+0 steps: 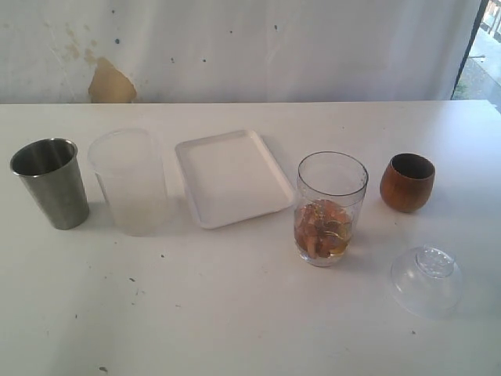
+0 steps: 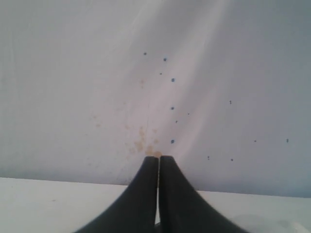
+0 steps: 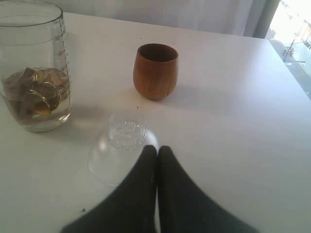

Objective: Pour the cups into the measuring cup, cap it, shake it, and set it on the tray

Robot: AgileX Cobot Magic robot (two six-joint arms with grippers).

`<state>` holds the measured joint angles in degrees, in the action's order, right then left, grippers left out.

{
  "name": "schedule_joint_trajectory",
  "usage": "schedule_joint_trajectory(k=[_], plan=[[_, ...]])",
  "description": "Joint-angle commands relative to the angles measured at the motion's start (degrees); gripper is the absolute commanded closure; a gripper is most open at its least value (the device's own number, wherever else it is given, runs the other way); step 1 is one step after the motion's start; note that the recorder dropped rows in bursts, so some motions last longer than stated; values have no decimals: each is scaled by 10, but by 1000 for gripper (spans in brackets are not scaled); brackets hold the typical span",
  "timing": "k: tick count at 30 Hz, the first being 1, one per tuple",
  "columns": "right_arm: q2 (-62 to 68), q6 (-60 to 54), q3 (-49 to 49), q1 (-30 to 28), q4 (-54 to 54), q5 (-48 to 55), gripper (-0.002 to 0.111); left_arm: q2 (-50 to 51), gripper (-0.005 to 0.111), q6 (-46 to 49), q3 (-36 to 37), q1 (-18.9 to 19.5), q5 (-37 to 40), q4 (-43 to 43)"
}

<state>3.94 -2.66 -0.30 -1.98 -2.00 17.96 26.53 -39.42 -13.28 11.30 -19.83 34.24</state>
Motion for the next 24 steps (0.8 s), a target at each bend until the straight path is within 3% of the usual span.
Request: schedule_joint_trajectory(k=[1,24], plan=[[-4,2,3,2,-1,-6,108,-54,106,-13,29,0,2,4],[-4,2,3,2,-1,-6,108,-78,106,-17,46,0,6,4]])
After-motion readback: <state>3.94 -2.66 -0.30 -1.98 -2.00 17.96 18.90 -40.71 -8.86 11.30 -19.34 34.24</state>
